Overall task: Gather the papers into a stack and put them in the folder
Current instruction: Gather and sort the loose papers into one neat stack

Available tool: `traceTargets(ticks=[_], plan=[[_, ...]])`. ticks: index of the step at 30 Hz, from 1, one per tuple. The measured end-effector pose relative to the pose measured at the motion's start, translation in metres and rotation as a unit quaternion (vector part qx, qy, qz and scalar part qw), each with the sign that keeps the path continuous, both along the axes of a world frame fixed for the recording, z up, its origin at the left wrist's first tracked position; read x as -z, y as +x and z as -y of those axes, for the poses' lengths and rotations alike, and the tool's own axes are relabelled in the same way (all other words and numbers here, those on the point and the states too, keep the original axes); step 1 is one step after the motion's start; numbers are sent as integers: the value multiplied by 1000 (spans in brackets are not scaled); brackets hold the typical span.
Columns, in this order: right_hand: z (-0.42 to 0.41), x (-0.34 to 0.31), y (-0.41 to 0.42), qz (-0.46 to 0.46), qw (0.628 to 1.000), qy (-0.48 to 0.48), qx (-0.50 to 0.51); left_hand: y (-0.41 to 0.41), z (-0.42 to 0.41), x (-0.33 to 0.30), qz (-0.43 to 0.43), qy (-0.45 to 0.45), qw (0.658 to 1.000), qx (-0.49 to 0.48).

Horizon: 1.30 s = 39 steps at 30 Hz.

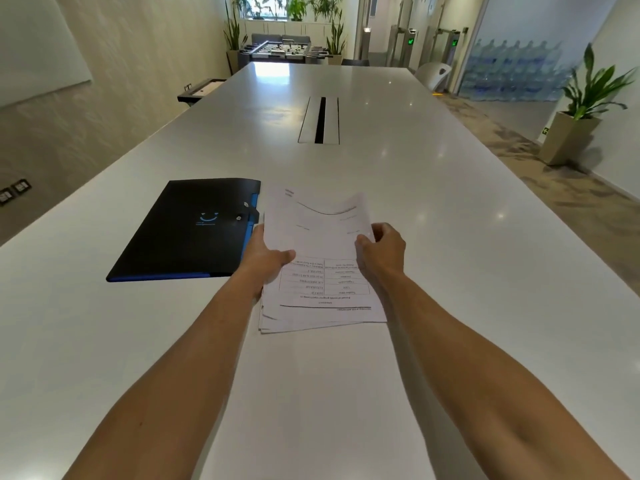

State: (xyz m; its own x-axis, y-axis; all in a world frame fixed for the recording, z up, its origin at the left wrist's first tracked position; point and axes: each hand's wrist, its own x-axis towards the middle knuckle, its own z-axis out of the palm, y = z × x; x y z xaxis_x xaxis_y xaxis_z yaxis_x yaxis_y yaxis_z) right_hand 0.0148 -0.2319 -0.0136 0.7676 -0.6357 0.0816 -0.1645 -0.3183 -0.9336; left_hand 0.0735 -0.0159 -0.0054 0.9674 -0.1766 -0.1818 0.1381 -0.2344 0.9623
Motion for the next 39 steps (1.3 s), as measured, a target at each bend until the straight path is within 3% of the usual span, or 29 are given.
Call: traceTargets(ticks=[3, 6, 8, 11, 17, 23, 30, 39], plan=[[4, -1, -4, 3, 998, 56, 7, -2, -1, 2, 35, -20, 999, 14], [17, -6, -5, 28, 962, 272, -21, -5, -6, -5, 85, -59, 994, 39], [27, -11, -10, 16, 941, 331, -72, -5, -5, -14, 106, -87, 989, 59], [32, -27, -18, 32, 943, 288, -161, -5, -1, -33, 135, -104, 981, 94], [34, -101, -20, 210, 961, 114, -137, -3, 17, -85, 243, -93, 965, 45], [44, -152, -28, 296, 946, 19, -130, -3, 32, -135, 340, -110, 933, 37], [39, -120, -35, 216, 964, 53, -143, -16, 46, -117, 295, -151, 943, 29], [39, -111, -38, 223, 967, 53, -110, -16, 47, -116, 278, -159, 947, -21]])
